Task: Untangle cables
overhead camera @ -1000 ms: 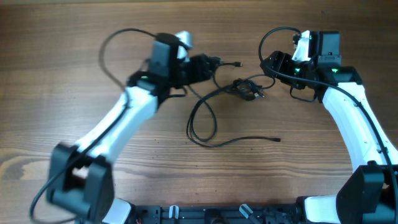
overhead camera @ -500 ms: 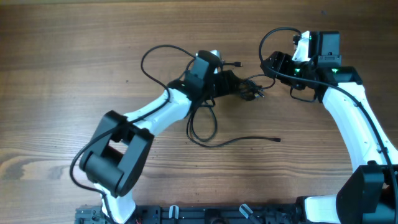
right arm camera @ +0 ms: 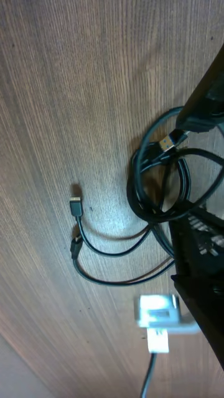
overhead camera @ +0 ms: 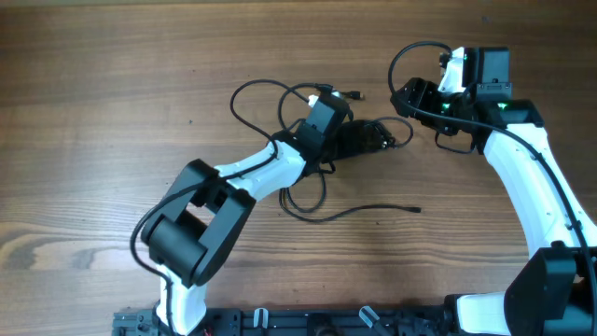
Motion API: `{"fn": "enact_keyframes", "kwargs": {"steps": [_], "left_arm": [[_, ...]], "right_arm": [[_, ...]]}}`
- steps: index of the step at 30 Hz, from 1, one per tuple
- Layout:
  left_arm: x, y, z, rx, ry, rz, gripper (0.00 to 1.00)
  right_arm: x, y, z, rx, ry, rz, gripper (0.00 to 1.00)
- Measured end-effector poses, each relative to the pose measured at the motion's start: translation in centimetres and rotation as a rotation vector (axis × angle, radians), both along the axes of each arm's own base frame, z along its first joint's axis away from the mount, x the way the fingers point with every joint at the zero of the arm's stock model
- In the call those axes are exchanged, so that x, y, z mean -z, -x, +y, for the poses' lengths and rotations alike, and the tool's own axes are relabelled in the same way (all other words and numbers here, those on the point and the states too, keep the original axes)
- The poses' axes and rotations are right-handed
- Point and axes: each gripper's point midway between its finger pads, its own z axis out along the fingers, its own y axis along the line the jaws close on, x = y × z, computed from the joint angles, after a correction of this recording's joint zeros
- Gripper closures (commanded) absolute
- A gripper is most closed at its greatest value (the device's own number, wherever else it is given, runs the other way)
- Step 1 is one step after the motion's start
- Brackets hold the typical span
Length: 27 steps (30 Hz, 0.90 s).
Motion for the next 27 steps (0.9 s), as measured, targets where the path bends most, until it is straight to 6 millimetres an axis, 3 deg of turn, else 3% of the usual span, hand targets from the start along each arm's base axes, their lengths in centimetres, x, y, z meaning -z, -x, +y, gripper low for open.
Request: {"fn": "enact_keyframes", "kwargs": {"steps": [3, 9, 12, 17, 21, 27], "left_arm": [[1.8, 0.5, 0.7, -0.009, -0.044, 0.042, 0.65], [2.4, 1.0, 1.7, -0.029, -0.104, 0.08, 0.82], [2.6, 1.2, 2.1, -0.037, -0.124, 0.096, 0.96], [2.5, 1.4, 2.5, -0.051, -0.152, 0.112, 0.96], [2.5, 1.6, 2.9, -0.056, -0.173, 0.123, 0.96], [2.5, 1.7, 3.5, -0.01, -0.209, 0.103, 0.96]], "right_arm": [[0.1, 0.1, 0.0, -0.001, 0.001, 0.007, 0.24], [0.3, 0.5, 0.0, -0.013, 0.009, 0.019, 0.24], [0.3, 0.5, 0.0, -0.034, 0.022, 0.01, 0.26], [0.9, 0.6, 0.7, -0.123, 0.026, -0.002, 0.27], [2.8, 0.8, 1.7, -0.216, 0.006, 0.025, 0.3], [5.9, 1.3, 3.5, -0.33, -0.015, 0.076, 0.41]]}}
